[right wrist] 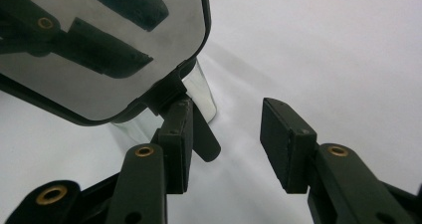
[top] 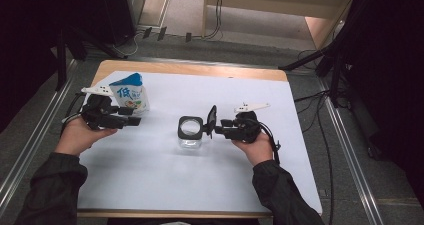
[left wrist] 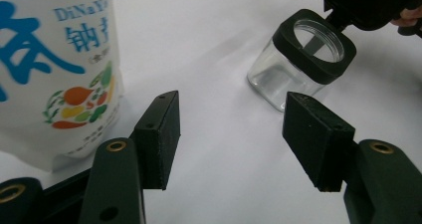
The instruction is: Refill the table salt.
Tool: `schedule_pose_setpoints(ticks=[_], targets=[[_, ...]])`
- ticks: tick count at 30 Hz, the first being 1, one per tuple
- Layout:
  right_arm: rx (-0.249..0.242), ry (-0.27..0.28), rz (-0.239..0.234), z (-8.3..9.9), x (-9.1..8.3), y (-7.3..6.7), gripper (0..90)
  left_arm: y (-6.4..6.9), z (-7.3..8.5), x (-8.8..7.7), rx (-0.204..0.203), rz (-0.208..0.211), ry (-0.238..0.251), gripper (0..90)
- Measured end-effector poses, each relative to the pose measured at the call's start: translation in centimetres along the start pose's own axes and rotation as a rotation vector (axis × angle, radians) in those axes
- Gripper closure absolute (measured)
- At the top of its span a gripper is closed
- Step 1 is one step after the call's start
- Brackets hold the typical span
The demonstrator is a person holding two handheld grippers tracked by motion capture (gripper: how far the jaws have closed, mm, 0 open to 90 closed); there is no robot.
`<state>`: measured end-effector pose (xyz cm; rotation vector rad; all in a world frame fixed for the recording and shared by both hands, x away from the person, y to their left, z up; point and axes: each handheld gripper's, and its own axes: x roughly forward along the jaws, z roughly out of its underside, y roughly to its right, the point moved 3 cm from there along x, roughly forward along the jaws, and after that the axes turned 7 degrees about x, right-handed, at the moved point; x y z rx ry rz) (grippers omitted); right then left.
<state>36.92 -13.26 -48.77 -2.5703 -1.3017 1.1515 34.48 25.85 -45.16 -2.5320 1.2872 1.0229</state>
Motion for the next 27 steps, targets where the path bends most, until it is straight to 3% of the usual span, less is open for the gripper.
schedule_pose_setpoints(ticks=[8,16,21,27], targets=[[-0.008,-0.008,-0.002,-0.1,0.4,-0.1,58.1,-1.6,0.7,-0.8,-0.032,-0.041,0.007,40.9],[-0.003,-0.010,0.006,0.0,0.4,0.1,58.1,-3.2,1.3,-1.1,-0.035,-0.063,0.004,40.7],[0.001,-0.023,0.008,0.3,0.4,0.0,58.1,-4.5,1.6,-1.3,-0.069,-0.061,0.027,41.0],[-0.002,-0.031,0.014,0.6,0.3,-0.2,58.0,-6.1,1.8,-1.6,-0.089,-0.099,0.016,41.4]])
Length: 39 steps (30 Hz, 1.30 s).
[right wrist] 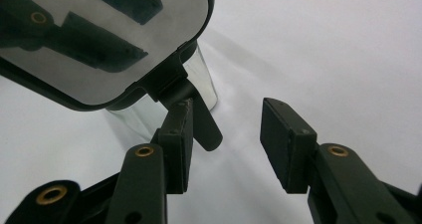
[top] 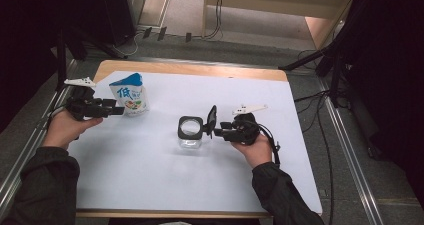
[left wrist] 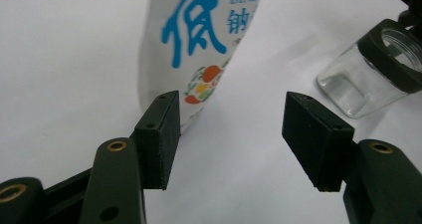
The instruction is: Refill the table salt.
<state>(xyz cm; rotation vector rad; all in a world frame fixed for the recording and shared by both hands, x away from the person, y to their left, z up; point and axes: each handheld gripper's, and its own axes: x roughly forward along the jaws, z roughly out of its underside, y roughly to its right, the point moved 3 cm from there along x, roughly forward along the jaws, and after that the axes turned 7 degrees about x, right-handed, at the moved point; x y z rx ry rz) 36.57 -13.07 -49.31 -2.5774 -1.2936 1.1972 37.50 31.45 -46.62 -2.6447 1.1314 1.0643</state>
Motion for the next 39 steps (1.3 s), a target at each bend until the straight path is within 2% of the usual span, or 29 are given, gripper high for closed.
schedule_pose_setpoints(ticks=[3,7,12,15,17,21,23,26,28,33,38,39], targets=[[0.005,0.012,0.005,0.2,-0.3,0.1,58.0,-0.7,0.0,-0.3,-0.015,-0.007,0.024,41.9],[0.014,0.015,0.012,0.5,-0.5,0.3,58.0,-1.4,-0.3,-0.5,-0.019,-0.024,0.029,43.0],[0.020,0.019,0.024,0.8,-0.9,0.5,58.0,-1.9,-1.2,-0.7,0.016,-0.054,0.020,43.4],[0.029,0.018,0.031,1.0,-1.1,0.6,58.0,-2.2,-1.8,-0.7,0.021,-0.055,0.030,43.6],[0.026,0.017,0.037,1.2,-1.2,0.7,58.0,-2.5,-2.1,-0.6,0.029,-0.057,0.017,43.7],[0.029,0.017,0.046,1.5,-1.5,0.8,58.0,-2.8,-2.7,-0.4,0.030,-0.059,0.040,44.8],[0.033,0.019,0.051,1.7,-1.6,0.9,58.0,-2.9,-2.9,-0.2,0.023,-0.044,0.050,46.2],[0.039,0.021,0.058,2.0,-1.9,0.9,58.0,-2.9,-3.2,0.2,0.033,-0.046,0.037,47.7],[0.041,0.023,0.061,2.2,-2.1,1.0,58.0,-2.8,-3.5,0.4,0.046,-0.030,0.034,48.9],[0.050,0.028,0.069,2.7,-2.6,1.0,57.8,-2.4,-4.0,1.0,0.074,0.006,0.033,57.2],[0.055,0.028,0.073,3.0,-2.8,1.0,57.6,-2.6,-4.0,0.9,0.074,-0.013,0.030,69.9],[0.055,0.029,0.073,3.0,-2.8,1.0,57.5,-2.6,-3.9,0.9,0.066,-0.003,0.029,71.2]])
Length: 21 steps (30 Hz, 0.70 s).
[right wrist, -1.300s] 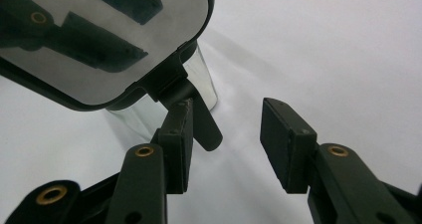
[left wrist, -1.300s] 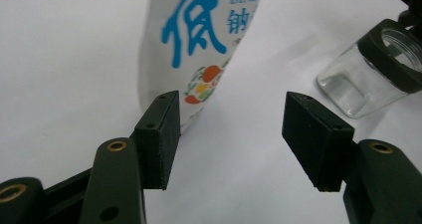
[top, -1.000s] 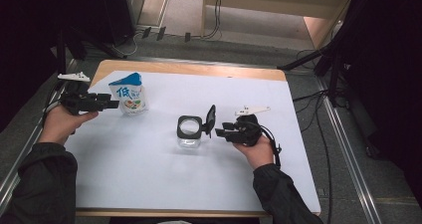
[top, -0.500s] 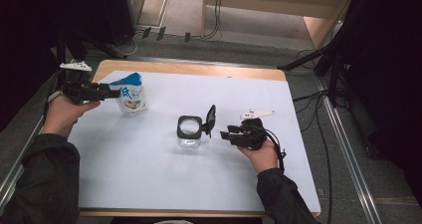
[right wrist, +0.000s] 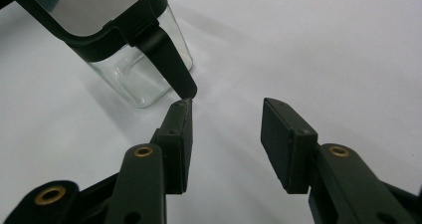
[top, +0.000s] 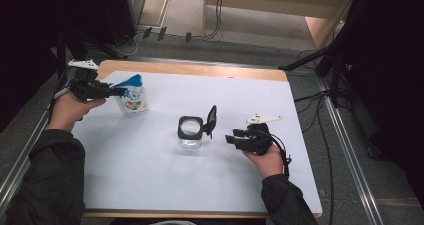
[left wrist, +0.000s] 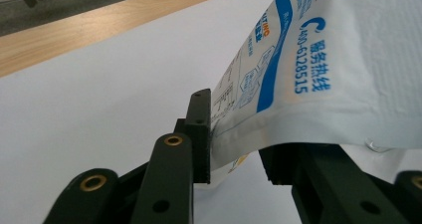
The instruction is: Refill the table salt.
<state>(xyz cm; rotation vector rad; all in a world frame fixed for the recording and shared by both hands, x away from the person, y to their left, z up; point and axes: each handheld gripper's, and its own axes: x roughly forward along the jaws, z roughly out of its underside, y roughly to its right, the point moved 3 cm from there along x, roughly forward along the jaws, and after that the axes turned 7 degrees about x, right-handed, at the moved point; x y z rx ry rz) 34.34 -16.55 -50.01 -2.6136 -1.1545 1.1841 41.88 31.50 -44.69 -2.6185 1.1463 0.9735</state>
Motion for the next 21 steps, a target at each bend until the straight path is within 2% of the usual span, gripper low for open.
schedule_pose_setpoints(ticks=[5,9,10,12,16,18,21], targets=[[-0.002,0.003,-0.013,0.0,0.1,-0.2,57.2,0.3,0.0,-0.1,-0.007,0.016,-0.014,78.7],[-0.006,0.000,-0.027,0.0,0.3,-0.6,57.0,0.7,-0.1,-0.2,-0.009,-0.001,-0.032,82.7],[-0.010,0.004,-0.029,0.0,0.3,-0.7,56.9,0.7,-0.2,-0.2,-0.005,0.006,-0.037,88.0],[-0.012,-0.001,-0.040,0.0,0.3,-1.1,56.9,0.9,-0.4,-0.3,-0.045,0.030,-0.051,90.0],[-0.020,0.010,-0.061,-0.1,0.0,-2.0,57.3,1.2,-0.6,-0.3,-0.070,0.050,-0.033,90.0],[-0.026,0.019,-0.076,-0.1,-0.2,-2.5,57.9,1.4,-0.9,-0.3,-0.069,0.037,-0.028,90.0],[-0.036,0.022,-0.092,0.1,-0.6,-3.6,58.6,1.7,-1.3,-0.7,-0.096,0.037,-0.010,90.0]])
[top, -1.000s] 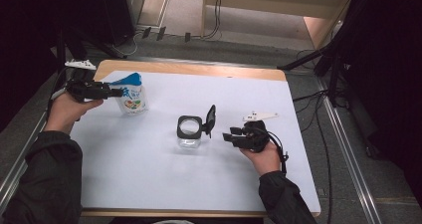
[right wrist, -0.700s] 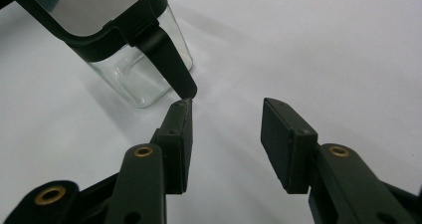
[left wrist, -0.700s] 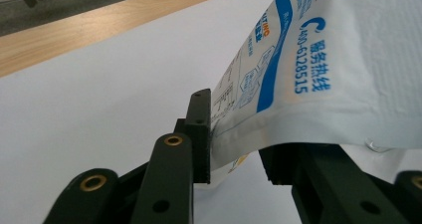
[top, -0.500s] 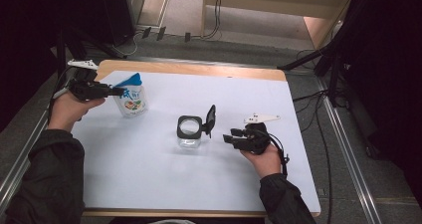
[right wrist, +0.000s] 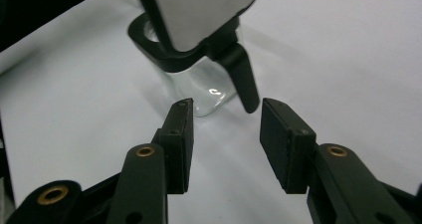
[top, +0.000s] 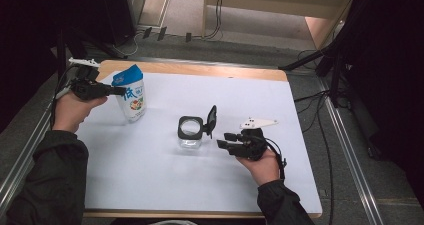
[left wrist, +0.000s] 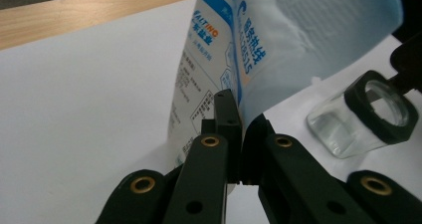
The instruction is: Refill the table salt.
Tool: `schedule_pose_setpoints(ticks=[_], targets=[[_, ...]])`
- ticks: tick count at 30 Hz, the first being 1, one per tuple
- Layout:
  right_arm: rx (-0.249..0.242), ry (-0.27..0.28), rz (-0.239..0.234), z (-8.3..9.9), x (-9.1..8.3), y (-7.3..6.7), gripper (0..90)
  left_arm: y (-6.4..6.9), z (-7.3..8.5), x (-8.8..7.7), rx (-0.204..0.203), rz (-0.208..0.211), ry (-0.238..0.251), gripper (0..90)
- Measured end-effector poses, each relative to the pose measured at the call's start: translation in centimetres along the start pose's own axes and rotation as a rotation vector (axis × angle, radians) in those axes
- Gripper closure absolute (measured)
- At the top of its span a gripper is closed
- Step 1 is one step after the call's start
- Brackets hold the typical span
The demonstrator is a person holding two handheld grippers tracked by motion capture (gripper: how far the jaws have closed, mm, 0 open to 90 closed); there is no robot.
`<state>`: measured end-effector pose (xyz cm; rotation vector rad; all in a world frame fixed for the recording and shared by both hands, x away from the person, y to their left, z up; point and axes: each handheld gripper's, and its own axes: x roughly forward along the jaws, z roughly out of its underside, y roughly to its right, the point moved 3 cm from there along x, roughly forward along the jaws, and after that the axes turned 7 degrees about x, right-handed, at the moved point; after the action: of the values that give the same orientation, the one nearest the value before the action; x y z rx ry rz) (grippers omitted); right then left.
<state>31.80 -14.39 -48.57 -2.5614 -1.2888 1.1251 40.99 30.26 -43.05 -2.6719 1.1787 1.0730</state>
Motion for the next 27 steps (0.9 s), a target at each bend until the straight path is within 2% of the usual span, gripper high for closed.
schedule_pose_setpoints(ticks=[3,5,7,14,18,22,27], targets=[[-0.004,0.004,-0.015,0.3,-0.2,-0.7,59.3,0.3,-0.4,-0.5,-0.023,0.017,0.027,90.0],[-0.012,-0.004,-0.029,0.6,-0.1,-1.5,59.7,0.8,-0.7,-0.9,-0.011,0.000,0.029,90.0],[-0.030,-0.008,-0.043,0.9,0.0,-2.4,60.6,1.1,-1.0,-1.1,-0.011,0.012,0.033,90.0],[-0.096,0.012,-0.093,0.7,-0.1,-5.8,63.8,3.0,-1.9,-1.6,0.030,0.016,0.032,90.0],[-0.118,0.007,-0.121,0.6,0.3,-7.3,64.7,3.9,-2.1,-1.9,0.041,0.025,0.029,90.0],[-0.124,0.006,-0.133,0.2,1.2,-8.2,64.7,4.9,-2.1,-2.2,0.051,0.030,0.018,90.0],[-0.141,-0.014,-0.153,-0.3,3.1,-9.6,66.1,6.0,-1.8,-2.4,0.064,0.026,0.007,90.0]])
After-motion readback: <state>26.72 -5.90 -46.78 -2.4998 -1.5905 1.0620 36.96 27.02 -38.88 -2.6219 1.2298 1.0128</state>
